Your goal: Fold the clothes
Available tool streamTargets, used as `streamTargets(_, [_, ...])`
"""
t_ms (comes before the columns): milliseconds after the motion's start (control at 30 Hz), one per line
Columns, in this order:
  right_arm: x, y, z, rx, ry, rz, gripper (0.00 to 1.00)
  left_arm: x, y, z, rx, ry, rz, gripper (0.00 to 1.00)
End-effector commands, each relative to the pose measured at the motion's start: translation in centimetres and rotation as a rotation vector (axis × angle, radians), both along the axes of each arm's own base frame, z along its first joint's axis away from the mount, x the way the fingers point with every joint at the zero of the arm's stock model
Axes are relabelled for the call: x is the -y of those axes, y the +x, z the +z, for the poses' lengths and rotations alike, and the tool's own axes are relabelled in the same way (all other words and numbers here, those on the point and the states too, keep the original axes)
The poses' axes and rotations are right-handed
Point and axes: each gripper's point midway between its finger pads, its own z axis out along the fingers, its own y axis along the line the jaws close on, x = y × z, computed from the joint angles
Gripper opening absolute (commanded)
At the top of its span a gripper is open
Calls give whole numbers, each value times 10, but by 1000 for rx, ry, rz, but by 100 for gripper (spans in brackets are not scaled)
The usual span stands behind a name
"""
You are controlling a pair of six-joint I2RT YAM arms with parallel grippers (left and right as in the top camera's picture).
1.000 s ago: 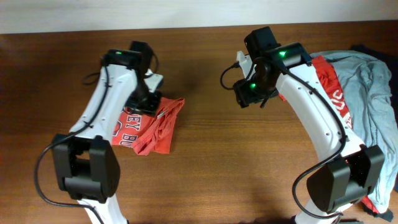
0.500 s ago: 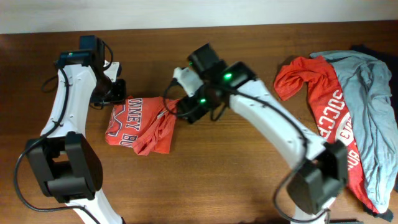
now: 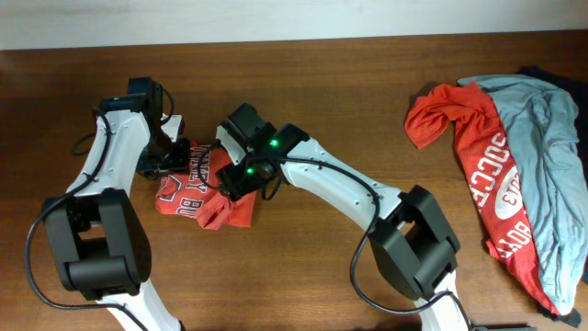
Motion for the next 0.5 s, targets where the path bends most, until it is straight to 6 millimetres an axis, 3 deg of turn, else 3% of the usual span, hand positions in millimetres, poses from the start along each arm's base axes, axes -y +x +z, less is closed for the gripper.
streamTargets(0, [-2, 6, -14, -41, -12, -94, 63, -3, -2, -4, -12, 1, 16, 46])
streamTargets(167, [-8, 12, -23, -60, 5, -144, 62, -1, -2, -4, -11, -5, 16, 46])
streamTargets(233, [-7, 12, -30, -77, -3, -160, 53, -1, -2, -4, -11, -5, 16, 46])
streamTargets(333, [-2, 9, -34, -94, -27, -167, 28, -1, -2, -4, -11, -5, 16, 47])
streamTargets(467, [22, 13, -36, -98, -101, -209, 24, -2, -1, -4, -10, -5, 16, 46])
